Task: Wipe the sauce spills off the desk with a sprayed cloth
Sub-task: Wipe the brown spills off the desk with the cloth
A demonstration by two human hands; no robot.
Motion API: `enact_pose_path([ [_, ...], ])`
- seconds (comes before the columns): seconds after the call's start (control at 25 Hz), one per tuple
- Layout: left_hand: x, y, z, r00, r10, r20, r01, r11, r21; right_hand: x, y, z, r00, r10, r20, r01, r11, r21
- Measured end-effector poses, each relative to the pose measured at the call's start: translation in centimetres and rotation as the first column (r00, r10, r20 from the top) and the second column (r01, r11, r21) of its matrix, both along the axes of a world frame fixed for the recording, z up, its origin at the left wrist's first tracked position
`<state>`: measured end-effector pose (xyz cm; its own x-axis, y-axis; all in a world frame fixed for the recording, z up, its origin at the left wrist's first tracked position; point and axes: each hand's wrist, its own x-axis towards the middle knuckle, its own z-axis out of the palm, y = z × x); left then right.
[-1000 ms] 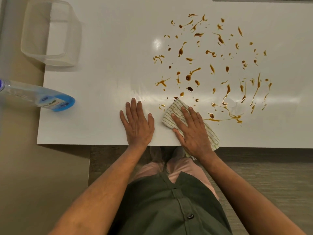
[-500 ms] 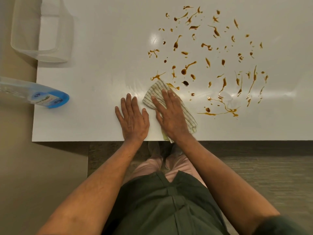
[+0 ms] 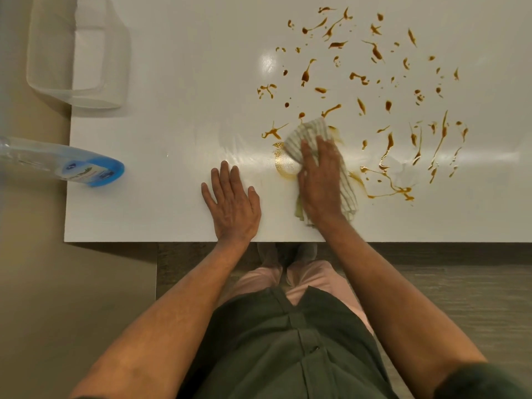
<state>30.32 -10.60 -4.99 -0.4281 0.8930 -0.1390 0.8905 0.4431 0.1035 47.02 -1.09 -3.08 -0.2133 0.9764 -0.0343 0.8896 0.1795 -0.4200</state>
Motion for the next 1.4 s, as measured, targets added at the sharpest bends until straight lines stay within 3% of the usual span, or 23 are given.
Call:
enact_pose_path([
  [0.16, 0.0, 0.1, 0.4, 1.000, 0.002, 0.015, -0.001, 1.000, -0.005, -4.3, -2.9, 0.1, 0.972, 0.231, -0.045, -0.232, 0.972, -0.023],
  [0.28, 0.0, 0.1, 0.6, 1.000, -0.005, 0.014, 0.005, 1.000, -0.028, 0.0, -5.0, -0.2, 0.926, 0.377, 0.018, -0.377, 0.926, -0.020],
  [0.44, 0.0, 0.0, 0.3, 1.000, -0.011, 0.000, 0.011, 1.000, -0.012, 5.0, -2.0, 0.0, 0.991, 0.110, 0.071, -0.111, 0.994, 0.012],
  [0.56, -0.1, 0.0, 0.0, 1.000, -0.011, -0.018, 0.011, 1.000, -0.020, 1.5, 0.9, 0.1, 0.998, -0.035, 0.051, 0.032, 0.999, 0.044],
  [0.72, 0.0, 0.2, 0.2, 1.000, 0.000, -0.009, 0.000, 1.000, -0.026, -5.3, 0.2, 0.4, 0.994, 0.108, -0.021, -0.108, 0.994, 0.003],
  [0.88, -0.1, 0.2, 0.4, 1.000, -0.016, -0.004, 0.016, 0.999, -0.031, -0.7, -4.4, -0.2, 0.912, 0.409, 0.026, -0.409, 0.912, 0.006],
  [0.96, -0.2, 0.2, 0.3, 1.000, -0.017, -0.004, 0.017, 0.999, -0.040, 3.7, -4.5, -0.3, 0.932, 0.355, 0.072, -0.355, 0.935, -0.005],
  [1.04, -0.1, 0.1, 0.1, 1.000, -0.014, -0.008, 0.014, 0.999, -0.038, 5.5, -2.6, -0.2, 0.984, 0.155, 0.092, -0.157, 0.987, 0.017],
  [1.16, 0.0, 0.1, 0.1, 1.000, -0.012, 0.000, 0.012, 0.999, -0.033, 1.8, 0.7, 0.0, 0.995, -0.053, 0.081, 0.049, 0.997, 0.053],
  [1.28, -0.1, 0.2, 0.4, 1.000, -0.018, 0.004, 0.018, 0.999, -0.036, -4.2, 1.9, 0.3, 1.000, 0.009, 0.013, -0.009, 1.000, 0.028],
  [1.4, -0.1, 0.1, 0.8, 0.999, -0.022, 0.045, 0.024, 0.999, -0.042, -5.2, -0.4, 0.2, 0.977, 0.213, -0.011, -0.213, 0.977, 0.021],
])
